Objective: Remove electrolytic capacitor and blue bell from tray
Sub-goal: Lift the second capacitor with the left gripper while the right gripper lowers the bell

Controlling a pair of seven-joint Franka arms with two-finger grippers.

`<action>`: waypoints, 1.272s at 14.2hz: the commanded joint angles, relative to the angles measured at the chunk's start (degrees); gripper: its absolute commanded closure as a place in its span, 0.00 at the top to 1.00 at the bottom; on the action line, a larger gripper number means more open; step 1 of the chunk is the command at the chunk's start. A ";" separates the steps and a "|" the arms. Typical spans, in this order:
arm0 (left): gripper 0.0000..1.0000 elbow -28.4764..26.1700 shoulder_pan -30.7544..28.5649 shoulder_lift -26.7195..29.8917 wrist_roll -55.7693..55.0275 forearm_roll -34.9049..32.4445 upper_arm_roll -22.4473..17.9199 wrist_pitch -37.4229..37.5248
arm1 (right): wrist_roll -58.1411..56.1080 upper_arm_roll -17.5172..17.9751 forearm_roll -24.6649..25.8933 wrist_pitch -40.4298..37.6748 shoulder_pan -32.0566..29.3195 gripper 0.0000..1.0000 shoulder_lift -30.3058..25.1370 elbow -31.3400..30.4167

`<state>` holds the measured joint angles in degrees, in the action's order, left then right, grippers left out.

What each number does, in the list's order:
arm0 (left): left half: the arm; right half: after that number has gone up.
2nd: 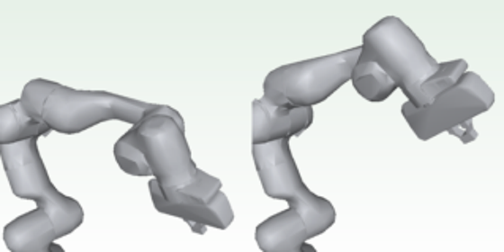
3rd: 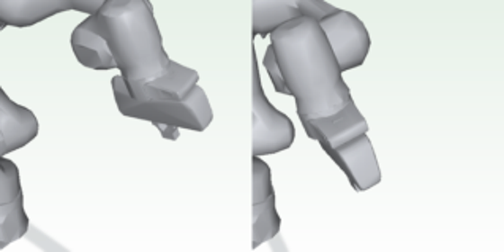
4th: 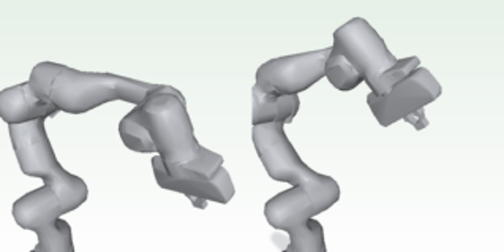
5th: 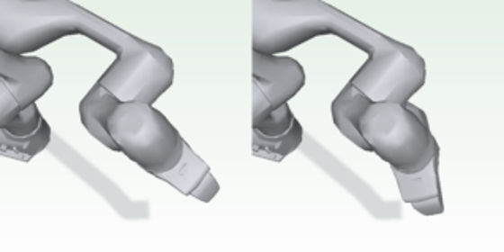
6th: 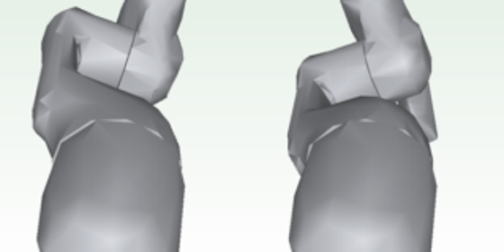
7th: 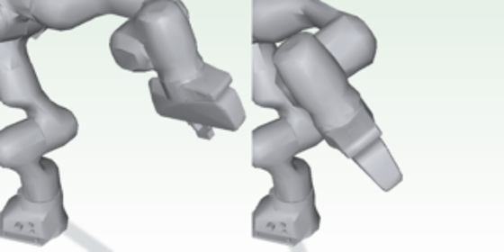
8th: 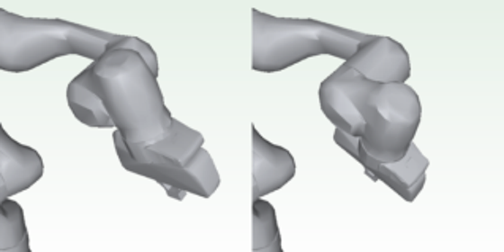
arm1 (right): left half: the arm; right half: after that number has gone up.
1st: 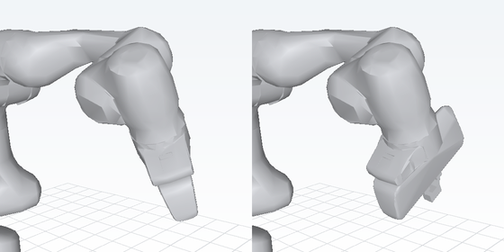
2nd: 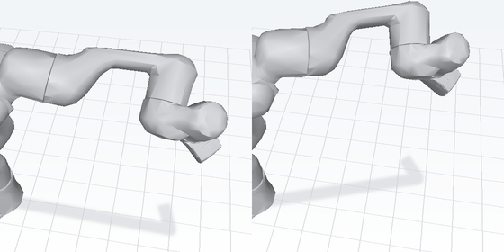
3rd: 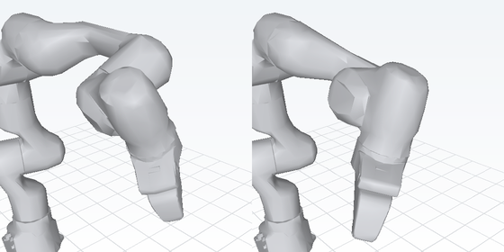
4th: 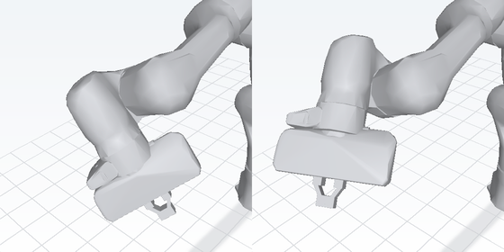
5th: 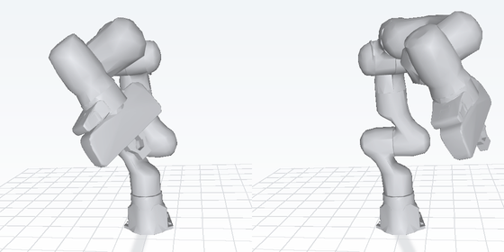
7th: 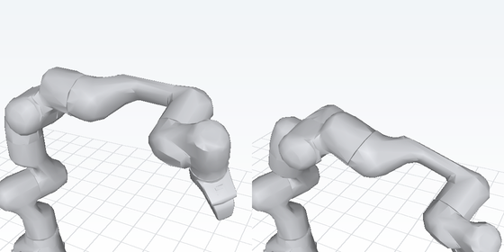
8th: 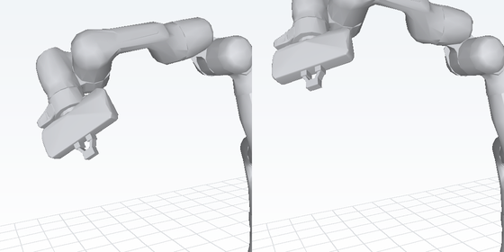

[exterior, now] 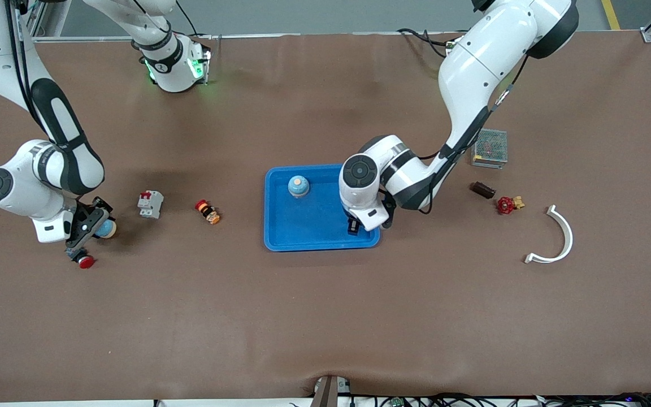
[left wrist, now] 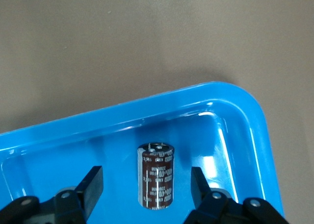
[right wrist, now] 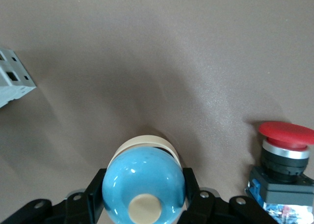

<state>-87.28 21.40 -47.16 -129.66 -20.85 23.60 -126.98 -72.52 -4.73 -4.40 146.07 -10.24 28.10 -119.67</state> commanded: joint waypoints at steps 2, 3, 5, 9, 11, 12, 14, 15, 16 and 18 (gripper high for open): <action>0.56 1.50 0.84 -1.52 -1.21 -0.78 -0.48 -0.90 | -1.57 1.22 -1.31 0.97 -1.63 0.40 -1.82 -2.05; 0.45 1.58 0.75 -1.61 -1.21 -0.69 -0.57 -0.90 | -1.57 1.22 -1.31 0.97 -1.71 0.40 -1.65 -2.05; 0.26 1.50 0.58 -1.61 -1.21 -0.51 -0.57 -0.90 | -1.48 1.22 -1.31 1.06 -1.80 0.40 -1.56 -2.05; 0.00 1.58 0.05 -0.74 -0.69 -0.51 -0.48 -0.82 | -1.48 1.30 -1.40 1.15 -1.80 0.40 -1.38 -2.14; 0.00 1.67 -0.48 0.49 -0.60 -0.69 -0.48 -0.55 | -1.48 1.30 -1.31 1.15 -1.89 0.49 -1.38 -2.05; 0.00 1.67 -0.65 1.19 -0.51 -0.95 -0.48 -0.29 | -1.48 1.30 -1.40 1.15 -1.98 0.63 -1.38 -2.05; 0.00 2.64 -1.09 2.77 0.62 -1.30 -0.48 0.76 | -1.48 1.30 -2.18 1.06 -2.07 0.95 -1.38 -2.05; 0.00 2.81 -1.10 3.91 2.98 -1.30 -0.48 2.85 | -1.57 1.30 -2.54 1.06 -2.07 1.00 -1.38 -1.97; 0.00 2.90 -1.27 5.05 5.96 -1.13 -0.48 4.70 | -1.57 1.30 -2.63 0.97 -2.15 1.00 -1.38 -1.97; 0.00 3.08 -2.67 7.43 12.82 -0.86 -0.31 7.96 | -1.48 1.30 -3.41 0.45 -2.15 1.00 -1.47 -1.88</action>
<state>-83.58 19.78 -43.14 -122.26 -21.15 23.29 -122.54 -72.57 -4.71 -5.93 146.34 -10.82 28.10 -120.04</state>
